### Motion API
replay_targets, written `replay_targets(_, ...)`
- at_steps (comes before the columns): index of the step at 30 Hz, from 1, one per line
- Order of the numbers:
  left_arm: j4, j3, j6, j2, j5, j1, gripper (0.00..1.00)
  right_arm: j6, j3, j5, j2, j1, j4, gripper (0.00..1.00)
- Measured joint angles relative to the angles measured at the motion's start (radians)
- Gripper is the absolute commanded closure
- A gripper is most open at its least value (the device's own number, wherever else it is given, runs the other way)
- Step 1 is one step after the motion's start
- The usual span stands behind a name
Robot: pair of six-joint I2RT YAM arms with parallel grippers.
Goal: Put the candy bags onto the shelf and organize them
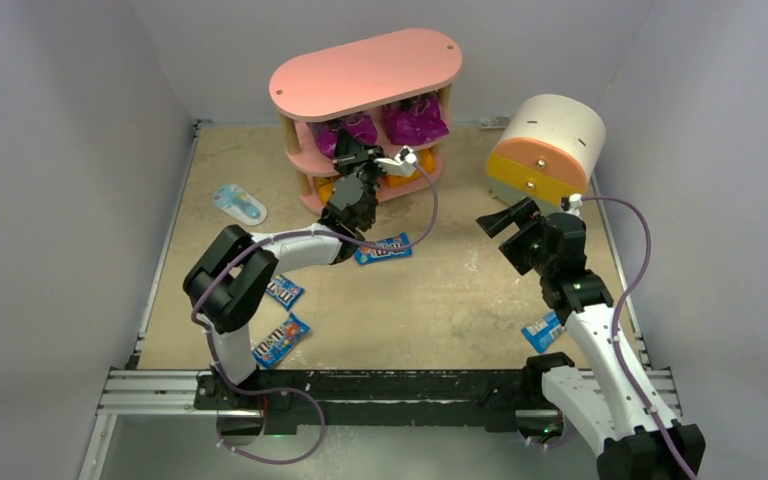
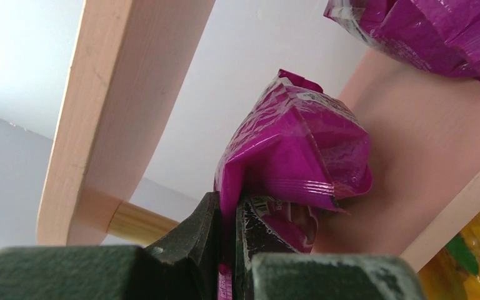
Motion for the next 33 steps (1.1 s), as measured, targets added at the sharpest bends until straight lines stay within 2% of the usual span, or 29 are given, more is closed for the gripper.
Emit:
replay_targets(10,-0.027,0.027,-0.021,0.035,0.033,0.031,0.91,-0.020,0.000,-0.001,-0.002,-0.027,-0.021,0.02)
replay_targets(14,-0.061,0.027,-0.051,0.035,0.048,0.033,0.70,-0.026,0.000,-0.005,-0.005,-0.050,-0.029,0.02)
replay_targets(16,-0.085,0.027,-0.068,0.035,0.056,0.033,0.65,-0.029,0.000,-0.010,-0.008,-0.057,-0.029,0.02)
replay_targets(19,-0.108,0.026,-0.088,0.035,0.062,0.033,0.63,-0.030,-0.002,-0.021,-0.009,-0.066,-0.028,0.02)
replay_targets(22,-0.135,0.026,-0.110,0.024,0.062,0.033,0.52,-0.034,-0.005,-0.028,-0.009,-0.070,-0.028,0.02)
replay_targets(23,-0.145,0.024,-0.119,0.016,0.063,0.033,0.48,-0.035,-0.006,-0.029,-0.008,-0.071,-0.029,0.02)
replay_targets(25,-0.170,0.014,-0.146,-0.007,0.067,0.033,0.29,-0.037,-0.006,-0.033,-0.006,-0.075,-0.027,0.02)
replay_targets(26,-0.183,0.012,-0.161,-0.020,0.069,0.033,0.23,-0.038,-0.006,-0.035,-0.006,-0.076,-0.028,0.02)
replay_targets(29,-0.222,0.006,-0.204,-0.064,0.082,0.027,0.16,-0.045,-0.006,-0.039,-0.003,-0.081,-0.027,0.02)
replay_targets(33,-0.233,-0.013,-0.235,-0.115,0.084,0.003,0.11,-0.061,-0.006,-0.047,0.009,-0.082,-0.029,0.02)
